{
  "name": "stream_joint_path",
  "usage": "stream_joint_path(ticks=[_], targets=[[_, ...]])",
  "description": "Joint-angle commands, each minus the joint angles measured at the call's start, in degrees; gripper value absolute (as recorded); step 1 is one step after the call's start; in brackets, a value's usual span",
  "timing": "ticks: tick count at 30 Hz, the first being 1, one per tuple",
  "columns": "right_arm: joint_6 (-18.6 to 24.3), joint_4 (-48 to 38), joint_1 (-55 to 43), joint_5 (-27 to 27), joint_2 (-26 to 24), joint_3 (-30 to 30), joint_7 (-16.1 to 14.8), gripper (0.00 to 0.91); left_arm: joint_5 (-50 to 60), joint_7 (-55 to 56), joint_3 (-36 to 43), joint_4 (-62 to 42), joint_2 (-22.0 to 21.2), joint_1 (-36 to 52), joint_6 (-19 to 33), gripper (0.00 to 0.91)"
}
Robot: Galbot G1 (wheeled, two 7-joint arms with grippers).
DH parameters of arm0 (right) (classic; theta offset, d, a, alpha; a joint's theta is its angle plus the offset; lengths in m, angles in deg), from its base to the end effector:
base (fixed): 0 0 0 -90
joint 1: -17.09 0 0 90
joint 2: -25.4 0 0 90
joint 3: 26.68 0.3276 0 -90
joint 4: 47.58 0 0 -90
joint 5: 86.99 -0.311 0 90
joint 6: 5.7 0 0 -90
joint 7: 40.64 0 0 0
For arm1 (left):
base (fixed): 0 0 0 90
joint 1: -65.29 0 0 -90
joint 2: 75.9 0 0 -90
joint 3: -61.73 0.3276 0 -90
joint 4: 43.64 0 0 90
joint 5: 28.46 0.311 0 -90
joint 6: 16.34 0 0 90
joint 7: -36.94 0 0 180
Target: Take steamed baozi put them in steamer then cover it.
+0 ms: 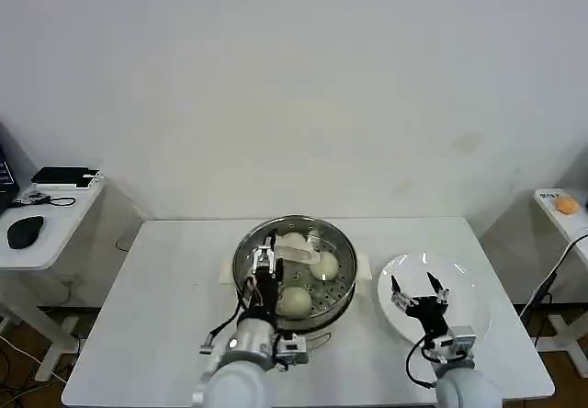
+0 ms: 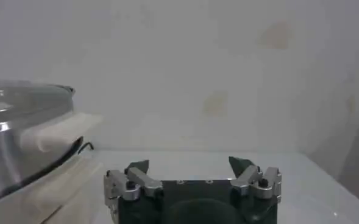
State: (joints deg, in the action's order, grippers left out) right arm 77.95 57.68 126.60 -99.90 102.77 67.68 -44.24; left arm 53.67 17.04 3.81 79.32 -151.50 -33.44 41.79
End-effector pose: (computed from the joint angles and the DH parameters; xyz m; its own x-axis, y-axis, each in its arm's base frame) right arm 0.2036 -0.0760 -0.3212 -0.9835 -0.0481 0.1742 -0.0483 0.9988 0.0028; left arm 0.1900 -0.0948 -0.2193 -0.9897 0.1162 0.0835 0.1008 0.1525 0.9832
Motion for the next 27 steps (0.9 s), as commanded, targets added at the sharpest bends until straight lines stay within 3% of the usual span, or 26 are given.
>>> stream_joint_path(ticks=[1,4,6,8,13,15,19,27], targets=[[-1.14,0.99,-0.01,-2.53,-0.87,-1.12,0.56,0.907,-5.47,-1.49,-7.34,12.24,3.81,-5.29,-0.42,0.907],[-1.31,1.18,-0.08,-3.20,-1.57,-1.82,1.00,0.907,-12.90,-0.40,-11.31,13.80,5.65,-6.48,-1.16,0.907],[-1.28,1.67,0.02,-4.43,-2.16,-2.20,1.32,0.907,-25.09,4.64,-15.79,13.59,5.89,-7.28,0.20,0.907],[-1.30,2.52,0.42,-5.25,-2.92,-2.38,1.37,0.907,-39.26,11.05,-21.03,12.27,5.22,-8.37,5.04,0.907],[-1.21,4.67,2.95,-5.62,-6.50,-2.37,2.10,0.907,-61.54,17.06,-32.28,6.42,4.84,-13.68,16.89,0.907],[-1.06,5.36,3.81,-5.66,-7.84,-2.14,2.05,0.907,-66.07,17.86,-34.17,4.30,5.26,-15.42,17.61,0.907],[-0.09,5.88,6.53,-5.67,-10.77,-0.82,2.23,0.907,-73.49,18.05,-37.93,-2.37,6.01,-18.75,23.80,0.907],[-0.39,6.30,8.57,-6.80,-10.51,0.56,1.94,0.907,-78.30,18.08,-39.78,-6.49,4.66,-20.61,25.47,0.907]])
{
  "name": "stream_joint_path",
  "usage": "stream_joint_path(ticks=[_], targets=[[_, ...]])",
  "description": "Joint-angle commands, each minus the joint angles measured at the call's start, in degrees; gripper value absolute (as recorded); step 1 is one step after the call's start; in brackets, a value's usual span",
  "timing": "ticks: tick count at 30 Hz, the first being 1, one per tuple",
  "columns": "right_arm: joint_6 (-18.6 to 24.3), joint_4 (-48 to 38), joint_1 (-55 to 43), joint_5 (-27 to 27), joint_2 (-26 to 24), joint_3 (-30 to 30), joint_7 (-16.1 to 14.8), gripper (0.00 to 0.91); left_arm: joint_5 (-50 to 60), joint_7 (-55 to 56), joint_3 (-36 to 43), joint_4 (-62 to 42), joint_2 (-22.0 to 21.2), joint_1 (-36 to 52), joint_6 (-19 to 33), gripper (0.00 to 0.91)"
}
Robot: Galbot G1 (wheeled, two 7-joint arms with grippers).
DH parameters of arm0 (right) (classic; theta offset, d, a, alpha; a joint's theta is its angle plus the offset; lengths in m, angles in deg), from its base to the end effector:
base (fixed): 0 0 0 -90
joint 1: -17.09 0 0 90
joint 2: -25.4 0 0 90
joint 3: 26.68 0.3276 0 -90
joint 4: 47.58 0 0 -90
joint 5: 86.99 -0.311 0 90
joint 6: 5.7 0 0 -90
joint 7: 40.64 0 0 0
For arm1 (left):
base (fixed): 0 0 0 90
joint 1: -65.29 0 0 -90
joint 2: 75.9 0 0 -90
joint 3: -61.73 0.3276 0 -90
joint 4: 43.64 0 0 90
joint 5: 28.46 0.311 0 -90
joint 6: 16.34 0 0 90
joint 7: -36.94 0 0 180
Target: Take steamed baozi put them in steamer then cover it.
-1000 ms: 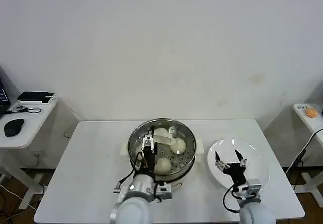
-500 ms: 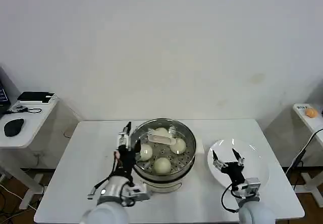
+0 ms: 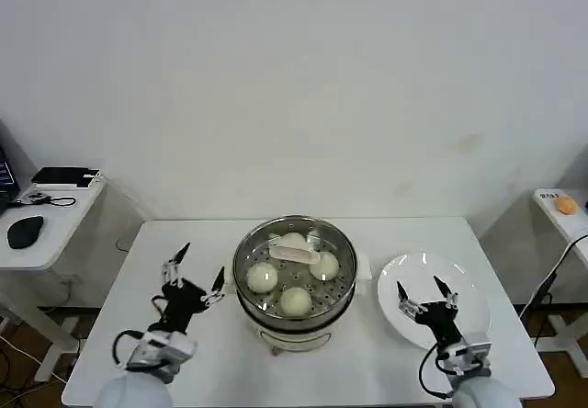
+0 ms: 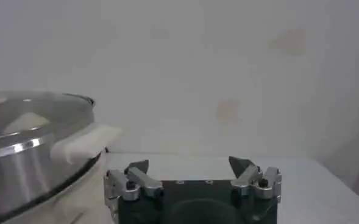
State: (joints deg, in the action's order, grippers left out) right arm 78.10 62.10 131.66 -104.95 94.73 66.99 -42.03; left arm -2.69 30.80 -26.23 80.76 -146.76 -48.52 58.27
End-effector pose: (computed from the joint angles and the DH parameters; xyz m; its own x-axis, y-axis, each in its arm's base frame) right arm 0.1818 -0.0962 -0.3051 -0.9779 -0.0812 0.1928 -0.0900 0.9952 -0.0374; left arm 0.1755 0.0412 -0.2376 -0.9856 0.1153 0.1233 0.1682 0.7327 0.6594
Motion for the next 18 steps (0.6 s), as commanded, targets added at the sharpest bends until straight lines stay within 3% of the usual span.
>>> stream_joint_path(ticks=[1,3,18], targets=[[-0.17,2.05,3.51,-2.28,-2.27,1.15,-0.05,0.907,-22.18,4.24,-9.99,-7.89,-0.56,-5.75,8.99,0.907],[-0.65,2.29,3.21,-4.08,-2.09,0.84,0.31,0.907,-22.48,4.14,-10.29,-7.76,-0.76,-6.02,9.00,0.907],[0.23,0.64,2.62,-2.86,-1.94,0.31,0.56,0.907,-25.15,3.52,-11.70,-6.39,-0.88,-7.81,8.84,0.907]])
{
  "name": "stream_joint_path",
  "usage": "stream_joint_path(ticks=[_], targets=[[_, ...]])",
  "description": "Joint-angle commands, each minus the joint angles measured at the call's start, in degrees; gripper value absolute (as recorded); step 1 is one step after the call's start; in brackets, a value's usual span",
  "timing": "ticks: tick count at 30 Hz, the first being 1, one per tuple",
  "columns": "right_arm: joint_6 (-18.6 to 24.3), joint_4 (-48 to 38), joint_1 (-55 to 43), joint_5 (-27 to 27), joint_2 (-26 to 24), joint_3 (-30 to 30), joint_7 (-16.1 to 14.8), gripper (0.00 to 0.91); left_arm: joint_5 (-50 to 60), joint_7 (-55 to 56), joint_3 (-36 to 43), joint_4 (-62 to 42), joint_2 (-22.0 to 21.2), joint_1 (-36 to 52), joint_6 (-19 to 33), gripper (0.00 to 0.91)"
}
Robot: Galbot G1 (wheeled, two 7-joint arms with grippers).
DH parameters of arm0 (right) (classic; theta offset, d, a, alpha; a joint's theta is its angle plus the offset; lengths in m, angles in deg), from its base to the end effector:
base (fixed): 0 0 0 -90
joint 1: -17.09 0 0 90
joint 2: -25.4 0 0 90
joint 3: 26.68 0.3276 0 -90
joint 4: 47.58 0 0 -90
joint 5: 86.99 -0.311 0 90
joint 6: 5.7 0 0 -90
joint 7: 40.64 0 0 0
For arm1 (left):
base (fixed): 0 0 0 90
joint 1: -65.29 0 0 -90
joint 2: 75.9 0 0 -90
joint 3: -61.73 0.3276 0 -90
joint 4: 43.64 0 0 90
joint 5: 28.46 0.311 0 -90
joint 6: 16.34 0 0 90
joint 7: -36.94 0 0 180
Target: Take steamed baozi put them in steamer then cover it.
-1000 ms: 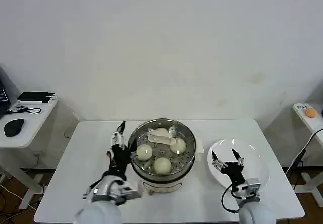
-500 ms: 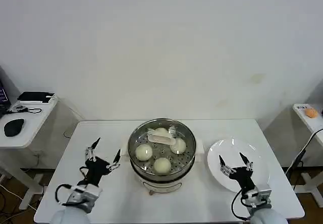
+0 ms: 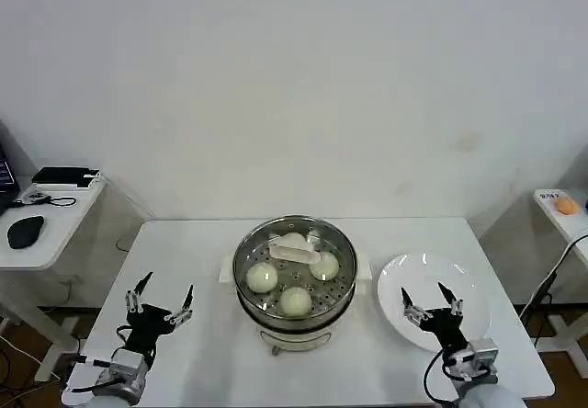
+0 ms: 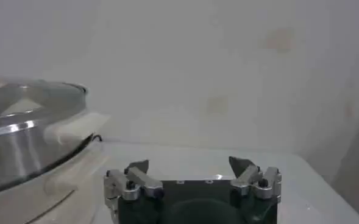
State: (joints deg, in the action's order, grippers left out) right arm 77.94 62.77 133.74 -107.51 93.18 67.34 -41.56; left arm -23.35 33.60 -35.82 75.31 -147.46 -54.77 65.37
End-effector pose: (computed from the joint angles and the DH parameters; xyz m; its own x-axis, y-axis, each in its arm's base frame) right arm 0.1723 -0.1019 -0.3051 -0.9721 -0.0830 0.2193 -0.0891 0.9959 -0.0181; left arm 0.1550 0.0899 -0.2707 -0.9864 0.0359 0.1606 0.1000 0.9061 0.4111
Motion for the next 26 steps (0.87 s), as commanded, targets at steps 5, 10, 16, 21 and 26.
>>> stream_joint_path(ticks=[5,10,16,21,26], targets=[[-0.41,0.04,-0.24,1.23,-0.06,0.21,-0.03,0.907,-4.49,0.80,-1.84,-0.26,-1.34,-1.82,1.75,0.907],[-0.73,0.08,-0.64,1.47,0.03,0.09,-0.14,0.907,-4.37,1.05,-1.82,0.57,-1.56,-2.51,1.77,0.907],[-0.70,0.33,0.29,1.49,-0.78,0.12,-0.17,0.907,-4.37,1.46,-1.92,2.03,-1.76,-3.57,1.66,0.907],[-0.79,0.96,1.26,1.29,-1.52,0.18,-0.15,0.907,-4.34,2.27,-0.52,1.82,-1.36,-4.67,1.62,0.907],[-1.00,1.01,1.51,1.15,-1.74,0.02,-0.18,0.907,-4.12,2.42,-0.12,3.57,-2.51,-5.71,1.51,0.907]])
